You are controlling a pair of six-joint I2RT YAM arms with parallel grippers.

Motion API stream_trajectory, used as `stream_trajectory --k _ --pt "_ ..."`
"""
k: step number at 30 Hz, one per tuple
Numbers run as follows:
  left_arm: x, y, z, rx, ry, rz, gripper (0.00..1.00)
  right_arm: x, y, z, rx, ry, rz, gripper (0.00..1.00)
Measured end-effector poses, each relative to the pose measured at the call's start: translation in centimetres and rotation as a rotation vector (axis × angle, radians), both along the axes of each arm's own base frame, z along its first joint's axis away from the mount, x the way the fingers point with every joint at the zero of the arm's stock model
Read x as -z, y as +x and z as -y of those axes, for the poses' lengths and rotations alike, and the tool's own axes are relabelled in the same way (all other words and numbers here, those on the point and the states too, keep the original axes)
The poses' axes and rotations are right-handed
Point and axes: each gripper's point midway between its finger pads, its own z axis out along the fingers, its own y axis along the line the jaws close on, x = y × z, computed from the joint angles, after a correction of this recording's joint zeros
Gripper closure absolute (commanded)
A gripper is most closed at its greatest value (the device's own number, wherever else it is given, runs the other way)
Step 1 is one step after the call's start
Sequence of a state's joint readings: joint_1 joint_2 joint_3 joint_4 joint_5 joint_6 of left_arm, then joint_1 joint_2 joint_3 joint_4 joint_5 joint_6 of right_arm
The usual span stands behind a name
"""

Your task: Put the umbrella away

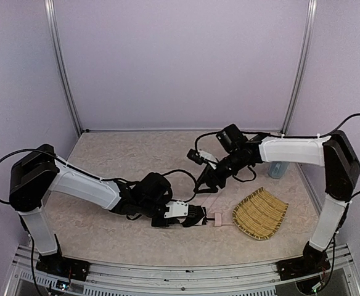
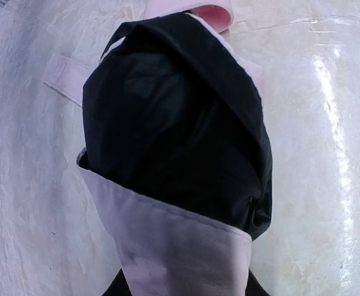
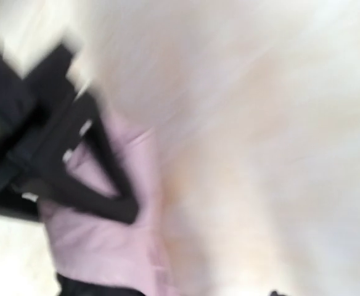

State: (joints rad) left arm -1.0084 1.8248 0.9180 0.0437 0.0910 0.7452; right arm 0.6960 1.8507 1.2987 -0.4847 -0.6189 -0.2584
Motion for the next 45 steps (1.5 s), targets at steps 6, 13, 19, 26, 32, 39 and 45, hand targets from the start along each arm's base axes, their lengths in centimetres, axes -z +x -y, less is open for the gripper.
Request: stream_trajectory --k 6,13,19,26,32,39,45 --pt "-0.6 1.9 -1.7 -0.175 -0.033 -0.064 1.0 -7.6 3.7 3.8 0.168 0.144 0.226 0.38" --pt "-4.3 6.7 -5.8 -0.474 -0.11 -0.069 1.0 -7.6 3.0 4.5 0.189 0.191 0.272 0.39" --pt "-11.9 8.8 -7.4 -0.593 -0.271 0.011 1.0 -9.0 1.8 4.5 0.161 0.277 0.322 0.39" --pt "-19.5 8.8 -8.0 -0.607 -0.41 0.081 1.0 -10.9 0.0 3.4 0.08 0.422 0.409 0.38" --pt "-23.0 7.0 -8.1 -0.568 -0.458 0.097 1.0 -11.1 0.3 2.0 0.031 0.486 0.444 0.36" --pt "-25.9 5.7 -6.8 -0.513 -0.477 0.118 1.0 -8.5 -1.5 -1.5 -0.085 0.503 0.367 0.35" --pt "-26.3 4.9 -6.4 -0.481 -0.453 0.128 1.0 -7.1 -2.5 -2.7 -0.127 0.494 0.339 0.35"
